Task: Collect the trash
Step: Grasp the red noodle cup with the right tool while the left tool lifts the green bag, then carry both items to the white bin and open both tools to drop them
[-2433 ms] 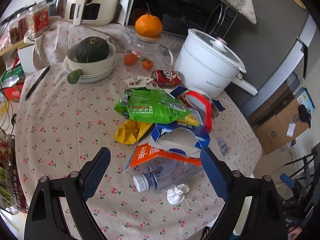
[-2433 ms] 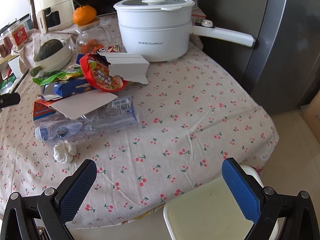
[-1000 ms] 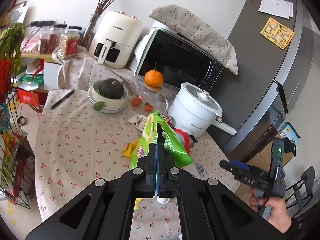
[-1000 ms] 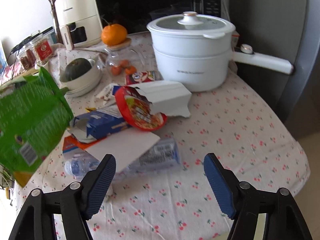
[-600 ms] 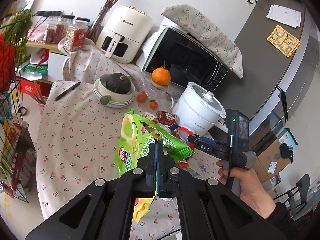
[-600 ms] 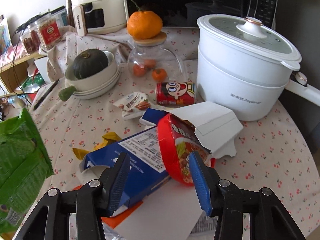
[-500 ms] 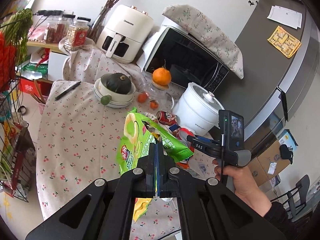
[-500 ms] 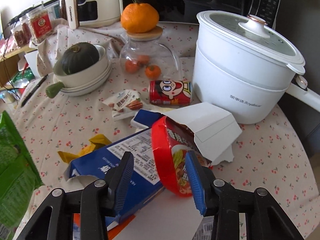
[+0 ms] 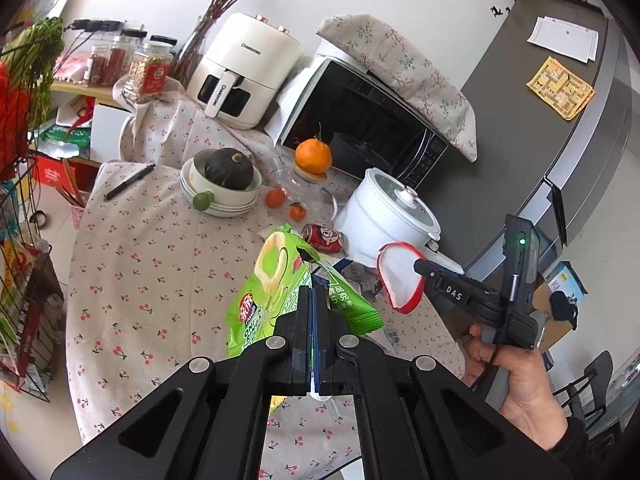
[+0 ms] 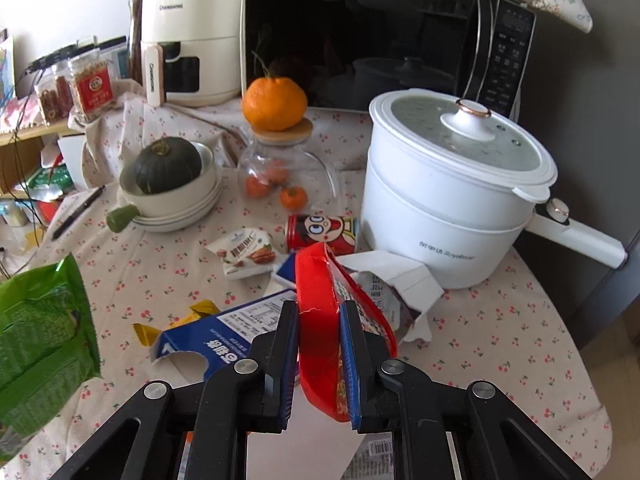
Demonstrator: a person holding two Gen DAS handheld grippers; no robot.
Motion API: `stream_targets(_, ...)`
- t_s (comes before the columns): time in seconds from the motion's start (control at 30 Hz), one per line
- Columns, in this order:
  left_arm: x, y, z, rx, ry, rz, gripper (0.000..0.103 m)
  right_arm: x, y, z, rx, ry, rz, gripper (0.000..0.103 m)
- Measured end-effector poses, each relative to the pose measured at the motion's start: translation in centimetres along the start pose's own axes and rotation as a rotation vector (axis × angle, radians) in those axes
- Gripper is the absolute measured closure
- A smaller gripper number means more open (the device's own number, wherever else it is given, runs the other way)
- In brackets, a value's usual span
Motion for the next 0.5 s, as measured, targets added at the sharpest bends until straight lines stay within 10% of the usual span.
stream_targets(0.5, -5.2, -1.9, -1.8, 0.027, -0.13, 0.112, 0.103, -5.5, -4.7, -12.4, -0.089, 0.057, 0.143, 0.087)
Point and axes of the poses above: each gripper's, at about its wrist camera, not at the fingertips, and z roughly the way its jaws point, x to its left, y to its top, the point moved 2 cm from there along z, roughly the way its jaws point, and after that the axes turned 2 degrees about -z, right-handed, at the moved point
